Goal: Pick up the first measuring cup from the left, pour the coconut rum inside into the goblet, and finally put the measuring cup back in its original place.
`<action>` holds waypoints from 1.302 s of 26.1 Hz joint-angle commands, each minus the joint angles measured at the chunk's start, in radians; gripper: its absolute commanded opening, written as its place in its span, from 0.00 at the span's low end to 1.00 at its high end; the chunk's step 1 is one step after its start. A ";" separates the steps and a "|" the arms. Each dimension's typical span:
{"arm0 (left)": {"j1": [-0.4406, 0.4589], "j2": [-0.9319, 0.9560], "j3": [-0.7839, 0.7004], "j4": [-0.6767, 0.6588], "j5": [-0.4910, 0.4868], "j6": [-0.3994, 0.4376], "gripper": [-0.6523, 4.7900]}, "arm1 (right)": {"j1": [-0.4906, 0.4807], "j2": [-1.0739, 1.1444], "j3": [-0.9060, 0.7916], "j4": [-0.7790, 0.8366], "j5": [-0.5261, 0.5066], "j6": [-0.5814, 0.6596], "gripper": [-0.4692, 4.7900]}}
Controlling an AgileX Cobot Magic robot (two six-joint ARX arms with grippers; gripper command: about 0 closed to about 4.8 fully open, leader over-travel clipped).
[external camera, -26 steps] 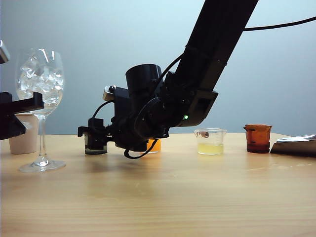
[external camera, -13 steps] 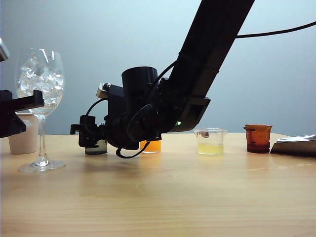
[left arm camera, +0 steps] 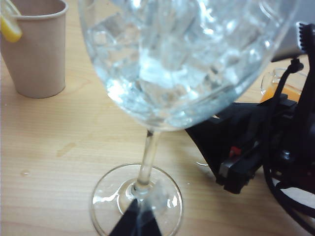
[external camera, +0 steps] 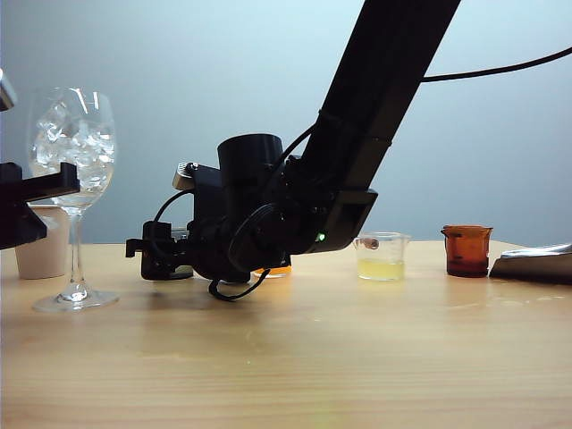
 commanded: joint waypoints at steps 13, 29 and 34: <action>0.002 -0.003 0.001 0.016 -0.002 0.000 0.11 | 0.004 0.001 0.037 0.009 0.026 -0.008 0.75; 0.002 -0.003 0.002 0.024 -0.002 0.000 0.11 | -0.001 0.027 0.114 -0.040 -0.026 -0.030 0.75; 0.002 -0.003 0.002 0.024 -0.002 0.000 0.11 | 0.002 0.027 0.114 -0.036 -0.074 -0.030 0.75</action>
